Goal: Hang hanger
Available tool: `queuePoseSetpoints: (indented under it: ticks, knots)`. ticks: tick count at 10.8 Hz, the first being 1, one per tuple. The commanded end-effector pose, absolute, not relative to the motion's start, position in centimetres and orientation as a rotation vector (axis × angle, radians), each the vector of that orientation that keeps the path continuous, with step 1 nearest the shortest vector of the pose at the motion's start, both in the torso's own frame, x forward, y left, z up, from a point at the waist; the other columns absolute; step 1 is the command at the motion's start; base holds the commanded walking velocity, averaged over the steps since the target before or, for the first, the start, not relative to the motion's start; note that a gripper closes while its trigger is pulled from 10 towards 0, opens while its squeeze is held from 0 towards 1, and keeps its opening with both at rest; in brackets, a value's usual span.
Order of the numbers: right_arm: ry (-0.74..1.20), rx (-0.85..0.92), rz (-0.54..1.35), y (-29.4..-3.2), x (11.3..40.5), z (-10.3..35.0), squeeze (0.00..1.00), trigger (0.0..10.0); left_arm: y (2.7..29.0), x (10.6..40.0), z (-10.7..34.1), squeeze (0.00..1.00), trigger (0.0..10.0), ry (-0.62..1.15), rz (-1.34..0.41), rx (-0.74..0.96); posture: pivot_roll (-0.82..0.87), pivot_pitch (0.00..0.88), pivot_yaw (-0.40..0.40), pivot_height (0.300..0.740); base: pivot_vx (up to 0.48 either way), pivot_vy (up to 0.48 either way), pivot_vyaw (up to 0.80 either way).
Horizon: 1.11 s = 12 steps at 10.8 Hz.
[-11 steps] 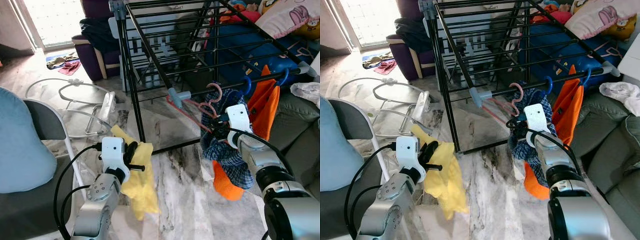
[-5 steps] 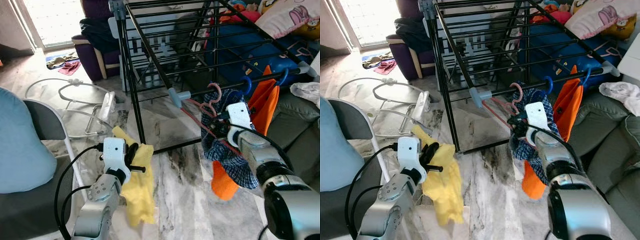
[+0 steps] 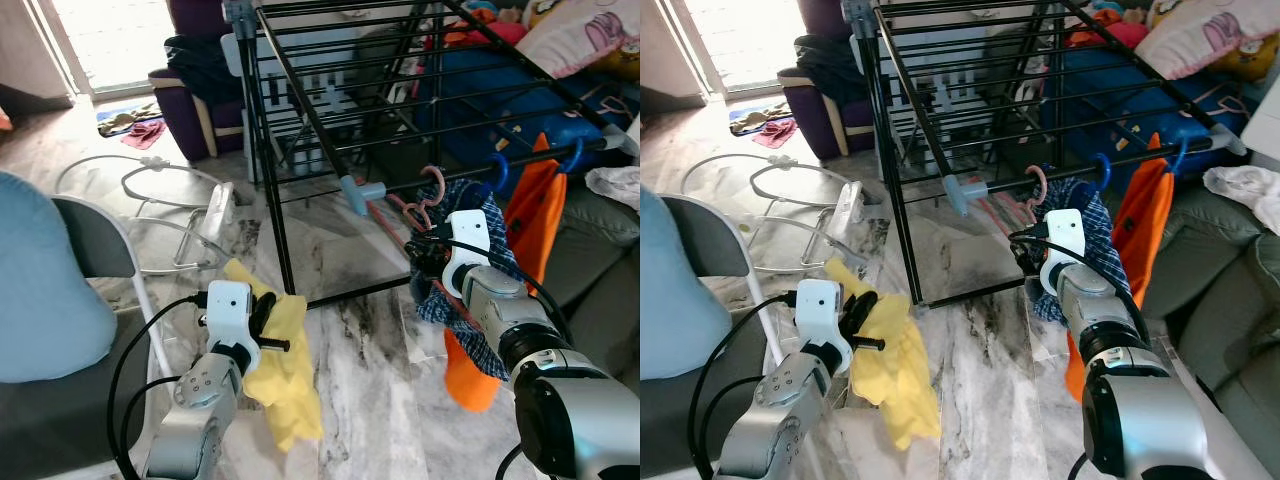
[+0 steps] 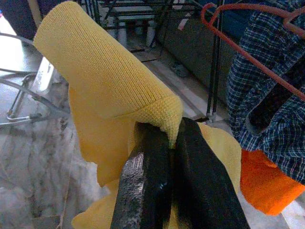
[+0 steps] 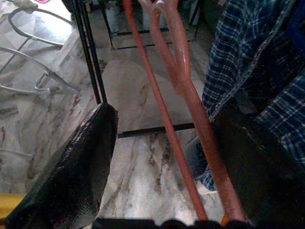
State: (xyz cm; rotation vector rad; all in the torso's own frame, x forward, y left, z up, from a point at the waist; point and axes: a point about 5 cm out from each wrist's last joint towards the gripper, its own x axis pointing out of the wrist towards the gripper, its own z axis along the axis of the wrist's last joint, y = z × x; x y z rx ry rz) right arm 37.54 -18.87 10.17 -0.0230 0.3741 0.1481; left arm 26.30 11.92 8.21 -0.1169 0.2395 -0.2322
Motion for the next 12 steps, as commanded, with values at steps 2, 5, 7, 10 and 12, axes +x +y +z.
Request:
queuePoseSetpoints:
  ticks: [2, 5, 7, 10, 12]
  knots:
    - [0.358, -0.022, 0.129, -18.7, 38.0, 10.8, 0.0, 1.1, 12.0, 26.4, 9.0, 0.0, 10.0, 0.21, -0.231, -0.098, -0.04, 0.03, 0.011, 0.74, 0.0, 0.0, 0.0]
    - [0.368, -0.057, 0.116, -18.8, 37.9, 10.6, 0.0, 2.1, 11.8, 26.3, 8.9, 0.0, 10.0, 0.216, -0.239, -0.095, -0.04, 0.029, 0.011, 0.74, 0.0, 0.0, 0.0]
    - [0.391, -0.063, 0.115, -18.9, 37.6, 10.0, 0.0, 2.3, 11.7, 26.3, 8.9, 0.0, 10.0, 0.221, -0.243, -0.093, -0.03, 0.029, 0.01, 0.74, 0.0, 0.0, 0.0]
    - [0.427, -0.072, 0.119, -18.9, 37.1, 9.1, 0.0, 2.1, 11.7, 26.2, 8.7, 0.0, 10.0, 0.232, -0.248, -0.089, -0.03, 0.028, 0.005, 0.74, 0.0, 0.0, 0.0]
    - [0.432, -0.075, 0.116, -19.1, 37.0, 9.0, 0.0, 1.0, 11.7, 26.1, 8.6, 0.0, 10.0, 0.239, -0.253, -0.085, -0.03, 0.025, 0.007, 0.74, 0.0, 0.0, 0.0]
